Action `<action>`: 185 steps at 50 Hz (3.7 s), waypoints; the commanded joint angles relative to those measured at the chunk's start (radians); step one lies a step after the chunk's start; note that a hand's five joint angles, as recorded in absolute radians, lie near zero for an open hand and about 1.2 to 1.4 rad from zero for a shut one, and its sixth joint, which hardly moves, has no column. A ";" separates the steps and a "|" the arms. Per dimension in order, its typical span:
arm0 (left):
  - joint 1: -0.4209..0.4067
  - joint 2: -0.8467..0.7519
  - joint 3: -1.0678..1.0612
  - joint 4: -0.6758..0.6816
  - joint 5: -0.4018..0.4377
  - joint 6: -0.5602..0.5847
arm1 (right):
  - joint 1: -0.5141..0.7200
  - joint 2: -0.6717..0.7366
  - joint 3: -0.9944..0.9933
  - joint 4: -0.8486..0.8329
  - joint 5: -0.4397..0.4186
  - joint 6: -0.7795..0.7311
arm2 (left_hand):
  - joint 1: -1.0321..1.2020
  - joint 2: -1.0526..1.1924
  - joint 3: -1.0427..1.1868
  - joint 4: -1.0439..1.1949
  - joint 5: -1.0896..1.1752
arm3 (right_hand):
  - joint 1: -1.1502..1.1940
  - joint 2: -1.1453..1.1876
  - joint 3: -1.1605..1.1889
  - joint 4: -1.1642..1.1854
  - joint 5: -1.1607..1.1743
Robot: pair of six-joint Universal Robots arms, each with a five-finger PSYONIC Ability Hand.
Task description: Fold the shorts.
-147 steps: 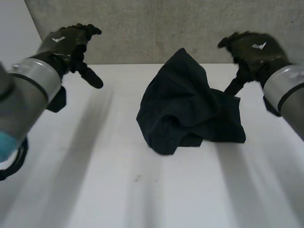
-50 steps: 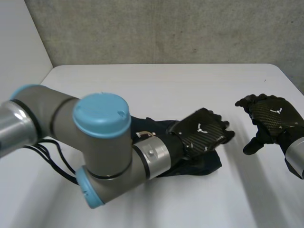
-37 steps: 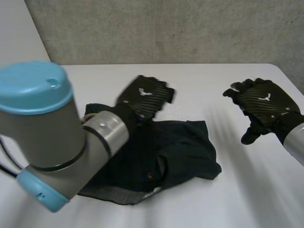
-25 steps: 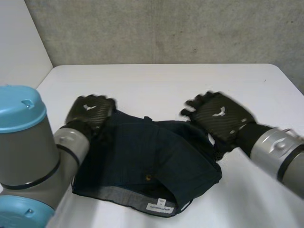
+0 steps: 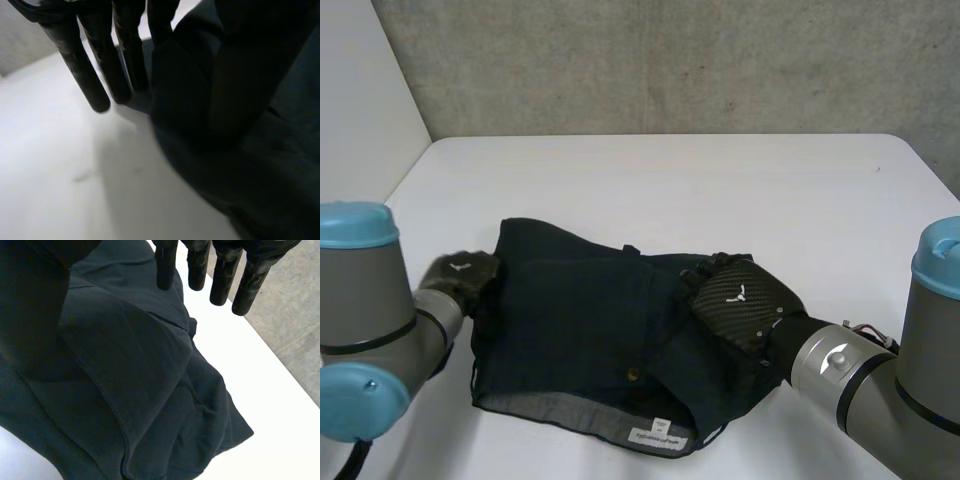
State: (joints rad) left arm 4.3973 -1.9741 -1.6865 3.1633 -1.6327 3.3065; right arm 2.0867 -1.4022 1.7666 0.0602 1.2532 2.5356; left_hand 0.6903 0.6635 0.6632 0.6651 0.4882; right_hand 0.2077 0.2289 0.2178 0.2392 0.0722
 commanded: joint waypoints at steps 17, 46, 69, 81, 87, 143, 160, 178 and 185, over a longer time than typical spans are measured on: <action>0.062 0.213 0.389 0.076 -0.046 -0.007 | -0.074 -0.067 0.034 -0.046 0.015 0.008 | 0.706 0.733 0.733 0.731 0.734 | -0.033 -0.054 -0.043 -0.065 -0.072; -0.608 -0.151 0.490 0.104 0.134 0.202 | -0.367 -0.072 -0.045 -0.122 0.161 0.124 | -0.142 -0.115 -0.115 -0.117 -0.114 | -0.033 -0.054 -0.043 -0.065 -0.072; -0.326 0.178 0.265 0.093 0.099 0.127 | -0.140 -0.225 0.063 0.076 -0.058 0.132 | -0.271 -0.244 -0.244 -0.246 -0.244 | -0.033 -0.054 -0.043 -0.065 -0.072; -0.185 0.155 0.235 0.096 0.045 0.022 | 0.111 -0.041 0.142 -0.037 0.025 0.143 | -0.274 -0.247 -0.247 -0.249 -0.247 | -0.033 -0.054 -0.043 -0.065 -0.072; -0.141 0.153 0.234 0.095 0.047 -0.011 | 0.124 0.021 0.180 -0.178 0.081 0.141 | -0.274 -0.247 -0.247 -0.249 -0.247 | 0.225 0.204 0.215 0.194 0.186; -0.337 -0.107 0.237 0.122 0.060 -0.022 | -0.419 -0.026 -0.040 0.231 0.002 0.051 | -0.274 -0.248 -0.247 -0.249 -0.247 | 0.080 0.059 0.070 0.048 0.041; -0.449 -0.371 0.432 0.119 0.063 -0.021 | -0.415 -0.083 0.323 -0.078 0.008 0.052 | -0.254 -0.227 -0.227 -0.229 -0.226 | 0.097 0.076 0.087 0.066 0.058; -0.481 -0.401 0.499 0.112 0.044 -0.028 | -0.410 -0.041 0.312 -0.192 0.026 0.042 | 0.706 0.733 0.733 0.731 0.734 | 1.189 1.167 1.178 1.157 1.150; -0.461 -0.189 0.464 0.112 0.045 -0.021 | -0.407 -0.078 0.194 -0.162 0.031 0.043 | 0.706 0.733 0.733 0.731 0.734 | 1.189 1.167 1.178 1.157 1.150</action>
State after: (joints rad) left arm 3.9196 -2.3385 -1.1941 3.2761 -1.5857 3.2798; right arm 1.6758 -1.4456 2.0608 -0.1334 1.2817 2.5727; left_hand 1.0738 1.1701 1.1651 1.1989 0.9513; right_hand 0.9538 1.1551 1.1688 1.1882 0.9407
